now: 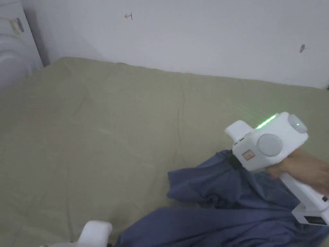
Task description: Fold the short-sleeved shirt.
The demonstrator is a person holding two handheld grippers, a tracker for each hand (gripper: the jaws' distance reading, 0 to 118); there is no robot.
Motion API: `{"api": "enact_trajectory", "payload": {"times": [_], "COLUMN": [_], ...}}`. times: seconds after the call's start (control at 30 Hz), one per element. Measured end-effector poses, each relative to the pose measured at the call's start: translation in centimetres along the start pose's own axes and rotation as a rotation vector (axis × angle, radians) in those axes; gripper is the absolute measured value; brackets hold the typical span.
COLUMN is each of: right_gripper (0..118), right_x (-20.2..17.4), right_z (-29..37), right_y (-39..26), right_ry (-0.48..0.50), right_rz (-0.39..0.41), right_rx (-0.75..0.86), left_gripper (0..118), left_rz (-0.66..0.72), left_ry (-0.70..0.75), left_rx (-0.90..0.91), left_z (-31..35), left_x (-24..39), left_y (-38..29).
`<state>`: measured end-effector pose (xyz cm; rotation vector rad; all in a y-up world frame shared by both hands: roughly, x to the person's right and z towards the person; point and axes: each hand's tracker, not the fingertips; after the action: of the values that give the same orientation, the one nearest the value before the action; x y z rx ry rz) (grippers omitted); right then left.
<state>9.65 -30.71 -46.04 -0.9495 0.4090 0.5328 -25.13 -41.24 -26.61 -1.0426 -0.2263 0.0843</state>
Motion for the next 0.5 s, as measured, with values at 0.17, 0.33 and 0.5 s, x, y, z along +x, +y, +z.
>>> {"api": "enact_trajectory", "payload": {"times": [0.17, 0.33, 0.5], "right_gripper": [3, 3, 3], "right_x": [2.3, 5.0, 6.8], "right_z": [10.9, 20.4, 28.5], "right_y": [-3.3, -7.0, -9.7], "right_ry": [-0.150, -0.309, -0.420], "right_rz": [-0.090, -0.159, -0.260], "right_rx": [0.146, 0.283, 0.413], "left_gripper": [1, 1, 1], "left_rz": [-0.053, -0.137, -0.139], "left_ry": [0.092, 0.227, 0.310], "left_rx": [0.072, 0.188, 0.328], "left_z": [2.1, 4.9, 9.8], "left_x": [1.4, 2.9, 4.0], "left_y": [2.3, 5.4, 9.4]}}
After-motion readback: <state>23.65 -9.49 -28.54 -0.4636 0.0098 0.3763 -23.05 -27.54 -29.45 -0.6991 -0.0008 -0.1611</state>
